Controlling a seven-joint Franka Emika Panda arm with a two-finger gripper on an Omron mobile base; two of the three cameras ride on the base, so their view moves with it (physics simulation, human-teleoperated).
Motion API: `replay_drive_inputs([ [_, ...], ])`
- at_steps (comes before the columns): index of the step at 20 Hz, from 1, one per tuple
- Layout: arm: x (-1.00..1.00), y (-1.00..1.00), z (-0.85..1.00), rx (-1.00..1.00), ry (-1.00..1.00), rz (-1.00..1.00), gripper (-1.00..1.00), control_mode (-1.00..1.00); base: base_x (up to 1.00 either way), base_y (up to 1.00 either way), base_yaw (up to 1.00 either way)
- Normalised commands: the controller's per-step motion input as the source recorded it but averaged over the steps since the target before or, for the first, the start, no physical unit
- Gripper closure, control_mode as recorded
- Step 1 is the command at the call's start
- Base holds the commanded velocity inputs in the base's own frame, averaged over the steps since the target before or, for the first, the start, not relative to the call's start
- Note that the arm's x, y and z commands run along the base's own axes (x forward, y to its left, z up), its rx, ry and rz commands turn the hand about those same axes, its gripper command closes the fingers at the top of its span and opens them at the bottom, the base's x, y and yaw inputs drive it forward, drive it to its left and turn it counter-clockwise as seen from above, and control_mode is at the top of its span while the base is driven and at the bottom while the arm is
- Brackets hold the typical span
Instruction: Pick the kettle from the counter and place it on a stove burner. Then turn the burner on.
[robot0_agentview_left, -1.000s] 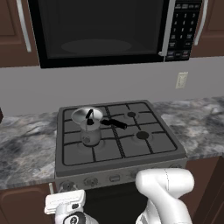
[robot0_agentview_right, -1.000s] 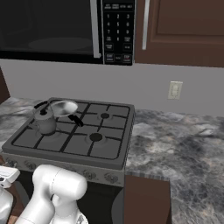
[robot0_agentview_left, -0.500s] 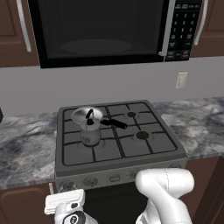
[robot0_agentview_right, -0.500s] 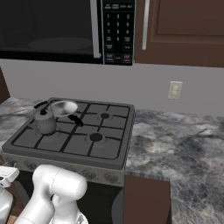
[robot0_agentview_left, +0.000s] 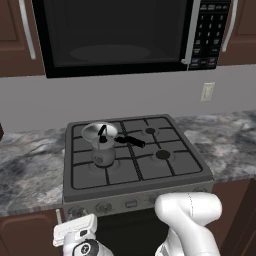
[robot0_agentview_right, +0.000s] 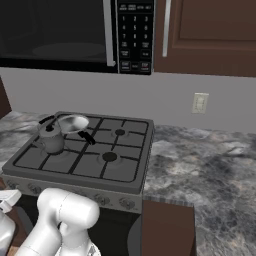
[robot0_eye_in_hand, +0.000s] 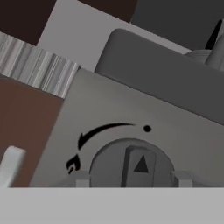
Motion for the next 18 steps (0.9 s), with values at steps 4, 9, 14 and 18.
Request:
replay_drive_inputs([
  [4, 0.13, 0.00, 0.10, -0.20, 0.00, 0.11, 1.00, -1.00, 0.00, 0.00, 0.00],
  [9, 0.10, 0.02, 0.22, -0.18, 0.00, 0.13, 1.00, -1.00, 0.00, 0.00, 0.00],
  [14, 0.09, 0.07, 0.19, -0.20, 0.00, 0.14, 1.00, -1.00, 0.00, 0.00, 0.00],
  [18, 0.05, 0.14, 0.14, -0.24, 0.00, 0.15, 1.00, -1.00, 0.00, 0.00, 0.00],
])
